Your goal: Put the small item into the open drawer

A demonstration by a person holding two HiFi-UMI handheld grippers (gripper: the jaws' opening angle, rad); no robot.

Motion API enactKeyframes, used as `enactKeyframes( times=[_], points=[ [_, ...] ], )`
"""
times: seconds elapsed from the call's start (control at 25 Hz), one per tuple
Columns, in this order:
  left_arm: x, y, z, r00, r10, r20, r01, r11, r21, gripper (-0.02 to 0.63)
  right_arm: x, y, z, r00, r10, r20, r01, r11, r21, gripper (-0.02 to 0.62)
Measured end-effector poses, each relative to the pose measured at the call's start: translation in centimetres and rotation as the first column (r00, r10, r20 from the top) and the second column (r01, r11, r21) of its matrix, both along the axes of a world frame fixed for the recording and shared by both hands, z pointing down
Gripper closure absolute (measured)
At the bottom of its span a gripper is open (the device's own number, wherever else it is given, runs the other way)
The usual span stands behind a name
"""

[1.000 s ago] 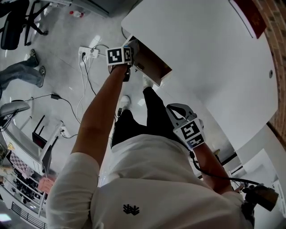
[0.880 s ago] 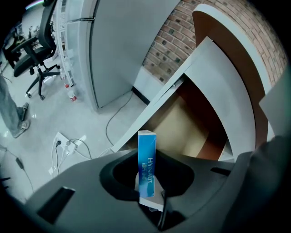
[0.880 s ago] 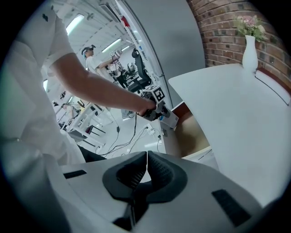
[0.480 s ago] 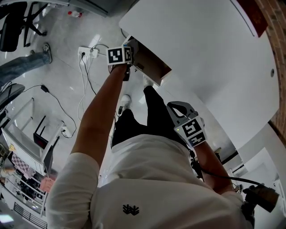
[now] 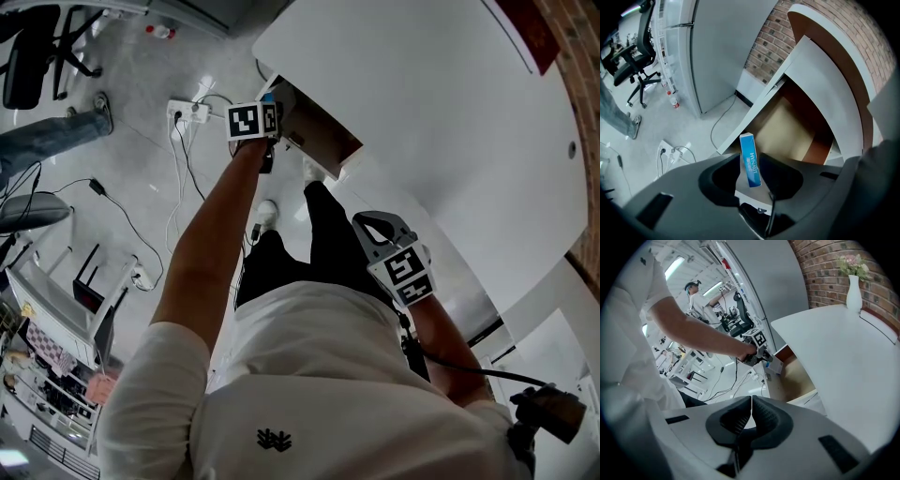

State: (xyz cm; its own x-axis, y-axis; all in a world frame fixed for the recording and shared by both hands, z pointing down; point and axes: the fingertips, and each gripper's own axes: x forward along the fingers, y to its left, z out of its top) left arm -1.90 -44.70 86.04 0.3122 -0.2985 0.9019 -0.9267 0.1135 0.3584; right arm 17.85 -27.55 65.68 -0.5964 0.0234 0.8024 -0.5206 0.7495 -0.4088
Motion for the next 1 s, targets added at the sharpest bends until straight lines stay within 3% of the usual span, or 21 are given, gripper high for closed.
enactKeyframes(
  times=[0.52, 0.84, 1.0],
  points=[
    [-2.4, 4.3, -6.7, 0.999, 0.011, -0.041, -0.008, 0.997, 0.079, 0.460, -3.8, 1.9, -1.9, 0.999, -0.008, 0.035, 0.006, 0.999, 0.050, 0.563],
    [-4.3, 11.4, -13.4, 0.994, 0.036, -0.108, -0.019, 0.987, 0.162, 0.461, -7.2, 6.5, -4.7, 0.998, 0.014, 0.063, -0.020, 0.995, 0.097, 0.563],
    [-5.3, 16.4, -17.3, 0.987, 0.067, -0.145, -0.038, 0.980, 0.194, 0.491, -9.1, 9.4, -6.7, 0.996, 0.019, 0.085, -0.029, 0.991, 0.127, 0.563]
  ],
)
